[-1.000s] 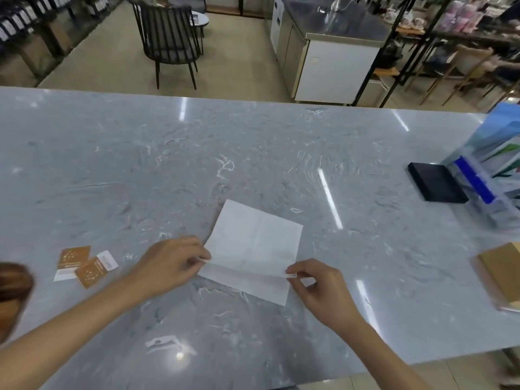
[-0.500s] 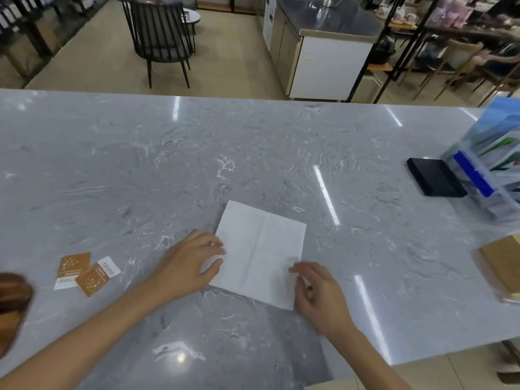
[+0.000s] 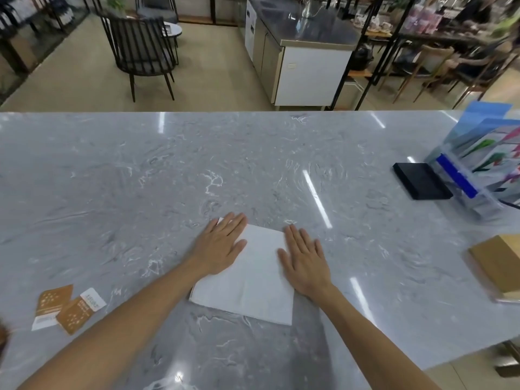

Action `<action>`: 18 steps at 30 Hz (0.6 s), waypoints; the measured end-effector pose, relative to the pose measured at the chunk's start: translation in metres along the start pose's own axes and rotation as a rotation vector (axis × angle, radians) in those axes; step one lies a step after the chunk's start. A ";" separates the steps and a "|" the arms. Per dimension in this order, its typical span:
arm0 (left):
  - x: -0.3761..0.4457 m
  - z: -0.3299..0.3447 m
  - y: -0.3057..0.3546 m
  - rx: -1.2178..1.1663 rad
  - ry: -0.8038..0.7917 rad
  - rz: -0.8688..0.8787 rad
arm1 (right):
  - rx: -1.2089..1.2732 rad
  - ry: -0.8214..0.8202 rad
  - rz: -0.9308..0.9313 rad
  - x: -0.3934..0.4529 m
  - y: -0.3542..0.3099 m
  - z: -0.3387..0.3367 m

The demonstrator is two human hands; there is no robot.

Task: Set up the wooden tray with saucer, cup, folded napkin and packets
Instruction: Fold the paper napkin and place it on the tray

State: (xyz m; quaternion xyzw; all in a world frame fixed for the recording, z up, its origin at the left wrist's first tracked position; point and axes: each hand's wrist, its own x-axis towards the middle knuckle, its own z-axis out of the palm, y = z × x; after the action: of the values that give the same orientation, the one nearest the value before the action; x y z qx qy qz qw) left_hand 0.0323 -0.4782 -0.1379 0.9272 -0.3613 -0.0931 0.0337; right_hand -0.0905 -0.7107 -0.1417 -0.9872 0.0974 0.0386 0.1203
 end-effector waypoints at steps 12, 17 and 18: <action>-0.122 -0.010 -0.002 -0.222 0.151 0.304 | 0.239 0.176 -0.250 -0.110 -0.021 -0.024; -0.143 -0.006 -0.027 -0.157 0.180 0.385 | 0.122 0.175 -0.400 -0.125 -0.009 -0.017; -0.141 -0.006 -0.029 -0.116 0.180 0.404 | 0.081 0.194 -0.432 -0.122 -0.007 -0.016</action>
State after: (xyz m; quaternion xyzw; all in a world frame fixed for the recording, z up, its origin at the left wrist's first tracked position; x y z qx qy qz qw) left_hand -0.0488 -0.3612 -0.1148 0.8372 -0.5290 -0.0219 0.1372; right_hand -0.2076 -0.6858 -0.1123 -0.9786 -0.1035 -0.0871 0.1553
